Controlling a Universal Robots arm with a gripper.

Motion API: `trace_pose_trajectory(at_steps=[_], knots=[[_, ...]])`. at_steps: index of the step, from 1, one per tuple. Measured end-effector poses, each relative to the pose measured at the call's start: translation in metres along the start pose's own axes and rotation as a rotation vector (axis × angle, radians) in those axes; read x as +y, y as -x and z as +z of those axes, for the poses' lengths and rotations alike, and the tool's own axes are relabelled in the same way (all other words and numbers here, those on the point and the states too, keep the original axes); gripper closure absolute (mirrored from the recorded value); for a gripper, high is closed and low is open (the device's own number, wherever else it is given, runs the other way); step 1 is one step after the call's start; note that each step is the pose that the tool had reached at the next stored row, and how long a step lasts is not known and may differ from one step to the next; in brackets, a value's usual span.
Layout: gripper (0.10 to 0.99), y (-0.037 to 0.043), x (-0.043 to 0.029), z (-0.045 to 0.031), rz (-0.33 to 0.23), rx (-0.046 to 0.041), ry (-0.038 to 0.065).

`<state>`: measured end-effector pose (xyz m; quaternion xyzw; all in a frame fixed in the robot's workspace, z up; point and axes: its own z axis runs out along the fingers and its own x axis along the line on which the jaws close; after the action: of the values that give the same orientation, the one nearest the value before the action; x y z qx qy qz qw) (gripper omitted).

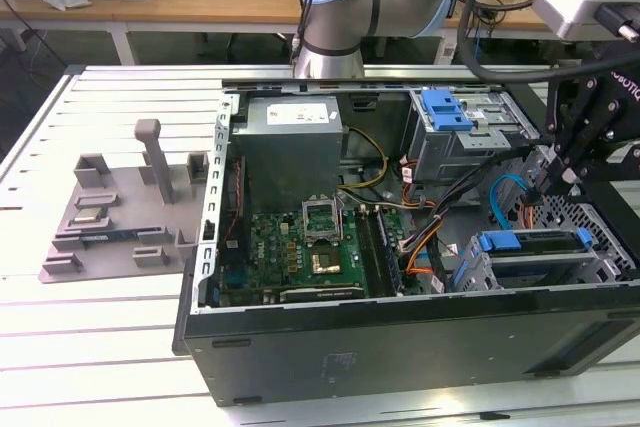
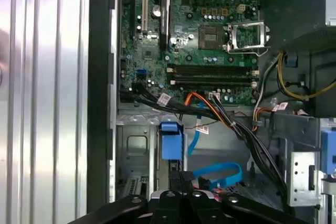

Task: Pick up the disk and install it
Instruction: 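Insert the first disk wire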

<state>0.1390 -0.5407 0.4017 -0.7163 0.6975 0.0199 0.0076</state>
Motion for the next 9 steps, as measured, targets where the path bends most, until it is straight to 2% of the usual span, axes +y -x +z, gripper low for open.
trace_pose_trajectory(at_steps=[2,4,6,7,9], knots=[[0.98,0.0093,-0.0085,0.0025,0.0,0.0025,0.004],[0.98,0.0146,-0.0135,0.0052,0.0,0.0069,0.006],[0.98,0.0226,-0.0291,0.0125,0.001,0.0157,0.011],[0.98,0.0252,-0.0347,0.0151,0.001,0.0187,0.012],[0.98,0.0285,-0.0406,0.0184,0.001,0.0215,0.013]])
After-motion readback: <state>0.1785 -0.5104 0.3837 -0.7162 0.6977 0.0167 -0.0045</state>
